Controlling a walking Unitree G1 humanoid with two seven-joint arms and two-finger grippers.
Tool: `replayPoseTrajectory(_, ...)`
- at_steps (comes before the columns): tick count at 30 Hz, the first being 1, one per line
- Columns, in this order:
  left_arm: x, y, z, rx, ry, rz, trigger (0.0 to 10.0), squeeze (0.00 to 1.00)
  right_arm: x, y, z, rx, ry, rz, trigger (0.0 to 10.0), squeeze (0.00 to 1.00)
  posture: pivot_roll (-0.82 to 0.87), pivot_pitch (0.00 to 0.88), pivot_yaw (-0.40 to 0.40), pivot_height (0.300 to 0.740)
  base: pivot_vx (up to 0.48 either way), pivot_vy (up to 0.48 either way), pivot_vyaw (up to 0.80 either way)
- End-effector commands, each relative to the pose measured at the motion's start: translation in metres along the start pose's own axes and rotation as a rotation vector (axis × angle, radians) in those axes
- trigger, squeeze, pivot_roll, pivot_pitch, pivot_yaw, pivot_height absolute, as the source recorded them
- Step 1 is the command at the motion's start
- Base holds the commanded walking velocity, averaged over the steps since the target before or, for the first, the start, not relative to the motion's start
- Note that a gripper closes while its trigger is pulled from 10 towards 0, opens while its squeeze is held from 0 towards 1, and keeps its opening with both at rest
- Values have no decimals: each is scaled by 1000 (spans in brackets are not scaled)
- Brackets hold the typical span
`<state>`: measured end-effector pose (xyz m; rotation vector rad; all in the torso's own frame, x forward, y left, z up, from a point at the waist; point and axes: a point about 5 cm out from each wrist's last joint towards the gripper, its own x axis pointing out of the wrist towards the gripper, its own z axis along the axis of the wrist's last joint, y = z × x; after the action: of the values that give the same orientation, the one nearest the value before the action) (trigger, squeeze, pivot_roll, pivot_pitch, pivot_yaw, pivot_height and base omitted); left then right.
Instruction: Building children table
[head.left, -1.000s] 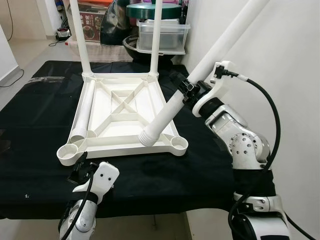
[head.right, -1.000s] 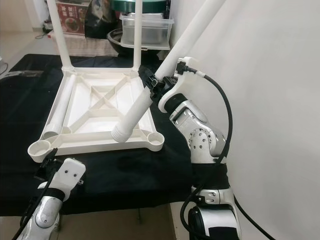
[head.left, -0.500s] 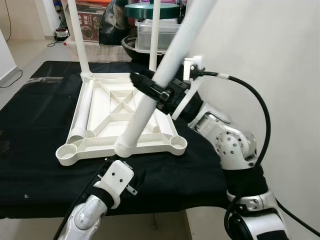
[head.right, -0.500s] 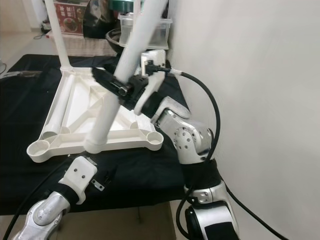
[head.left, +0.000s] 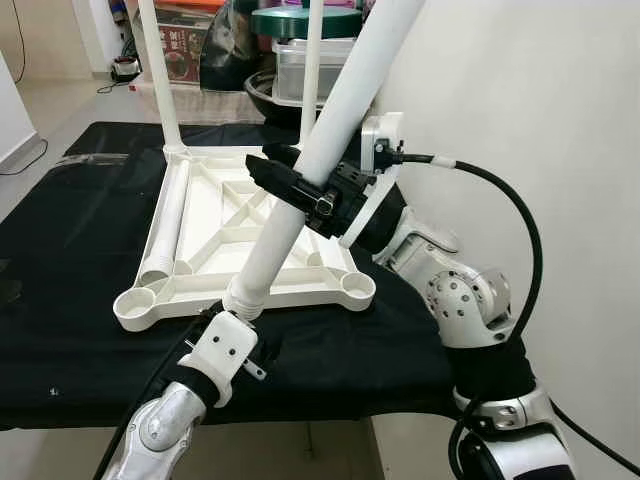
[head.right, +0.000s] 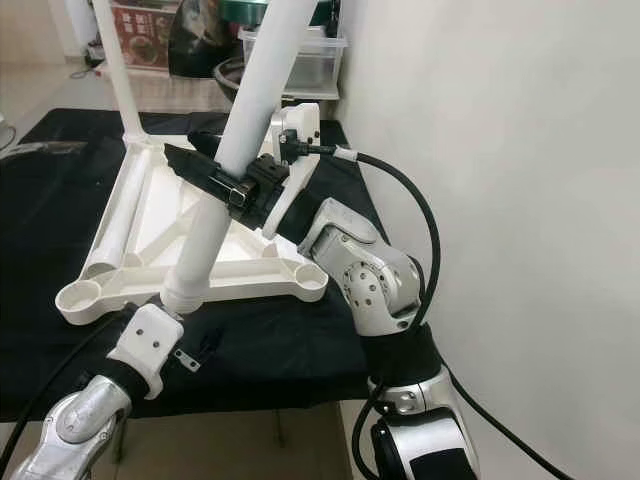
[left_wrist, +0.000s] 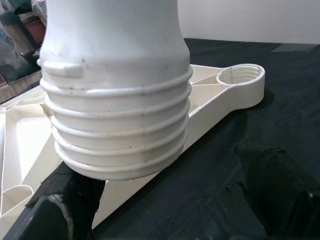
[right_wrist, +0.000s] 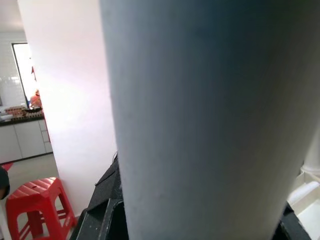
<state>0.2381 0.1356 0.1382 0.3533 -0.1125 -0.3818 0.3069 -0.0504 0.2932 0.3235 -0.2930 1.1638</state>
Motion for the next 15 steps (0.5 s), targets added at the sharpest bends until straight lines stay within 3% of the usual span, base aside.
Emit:
replayPoseTrajectory(1,3,4,5,15,-34,16,10000,0,-1,2,-9,-8,46,11,10000,0,26,0,-94,740,0,0,0)
replayPoseTrajectory(9,4,13,0,57,-3,94,10000,0,-3,4,-12,-4,54,11,10000,0,27,0,-91,740,0,0,0)
replayPoseTrajectory(15,3,14,-6,56,28,142,10000,0,-4,-4,-9,22,41,-33,10000,0,23,0,-88,740,0,0,0)
